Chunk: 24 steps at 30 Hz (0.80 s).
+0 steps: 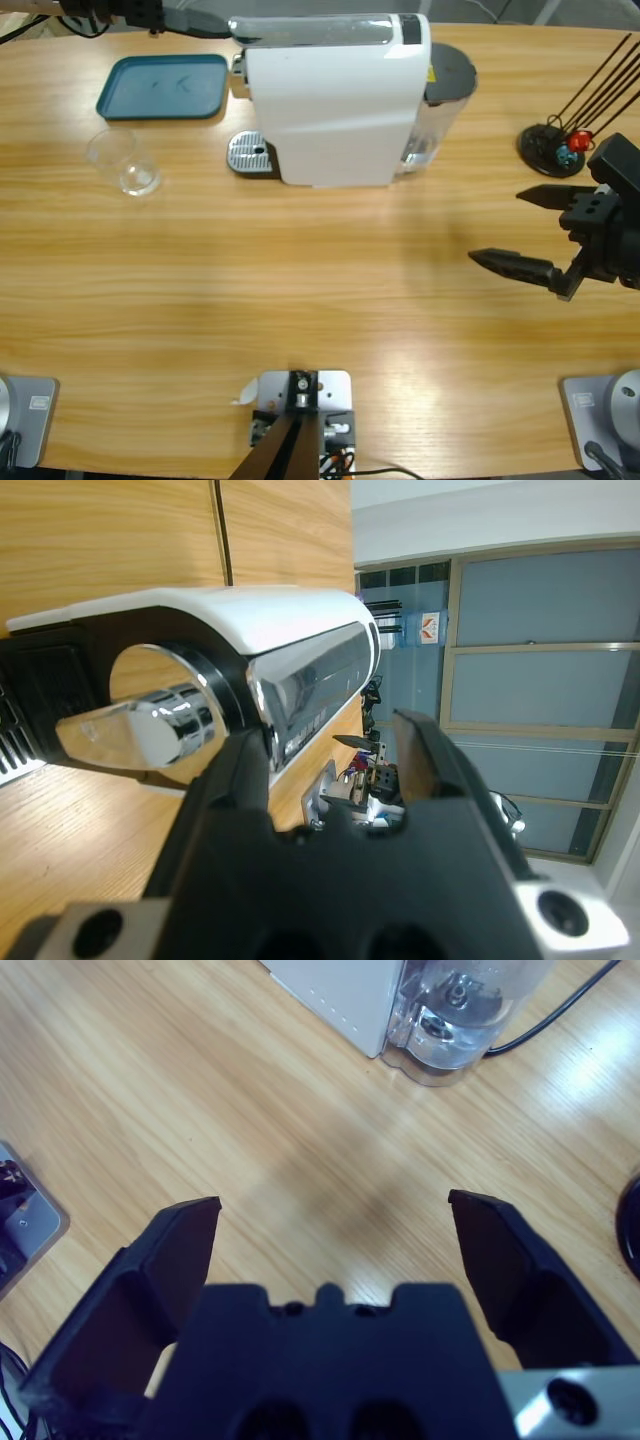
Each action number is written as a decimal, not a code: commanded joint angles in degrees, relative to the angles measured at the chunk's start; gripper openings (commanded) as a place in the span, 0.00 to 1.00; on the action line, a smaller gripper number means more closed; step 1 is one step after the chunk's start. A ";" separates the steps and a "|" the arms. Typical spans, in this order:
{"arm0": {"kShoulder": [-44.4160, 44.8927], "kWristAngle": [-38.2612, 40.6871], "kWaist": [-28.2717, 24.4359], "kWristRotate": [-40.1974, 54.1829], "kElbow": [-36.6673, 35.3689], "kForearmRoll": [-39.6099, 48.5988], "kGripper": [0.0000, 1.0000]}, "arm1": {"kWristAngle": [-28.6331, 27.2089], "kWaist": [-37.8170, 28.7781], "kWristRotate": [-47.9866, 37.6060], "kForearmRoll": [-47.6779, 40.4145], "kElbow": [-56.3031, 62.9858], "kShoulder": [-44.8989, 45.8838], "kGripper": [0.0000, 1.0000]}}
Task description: Pour coffee
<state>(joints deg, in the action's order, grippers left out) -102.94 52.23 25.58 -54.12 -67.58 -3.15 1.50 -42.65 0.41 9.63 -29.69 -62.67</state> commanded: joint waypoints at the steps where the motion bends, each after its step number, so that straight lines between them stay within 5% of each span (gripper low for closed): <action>1: -1.03 -4.27 1.58 -1.12 -0.71 -0.90 0.00 | 0.50 -0.42 0.93 1.01 -0.29 1.06 1.00; 19: 8.20 -9.18 3.39 0.35 -4.43 2.57 0.00 | 0.34 -0.42 1.24 0.92 -0.29 1.02 1.00; 21: 8.95 -11.55 3.72 4.71 -7.42 9.14 0.00 | 0.29 -0.42 1.21 1.03 -0.37 1.04 1.00; 22: 10.41 -17.25 4.39 10.78 -11.34 18.99 0.08 | -0.03 -0.42 1.17 1.22 -0.46 1.22 1.00; 23: 11.69 -23.26 5.24 16.66 -14.91 27.11 0.39 | -0.48 -0.42 1.16 1.61 -0.64 1.44 1.00; 24: 13.10 -30.45 6.27 22.04 -18.11 34.23 0.60 | -1.19 -0.42 0.96 2.24 -0.88 1.60 1.00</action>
<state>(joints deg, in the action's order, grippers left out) -95.05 43.26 28.35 -52.82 -72.76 0.31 1.50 -42.67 1.13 9.69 -29.70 -62.57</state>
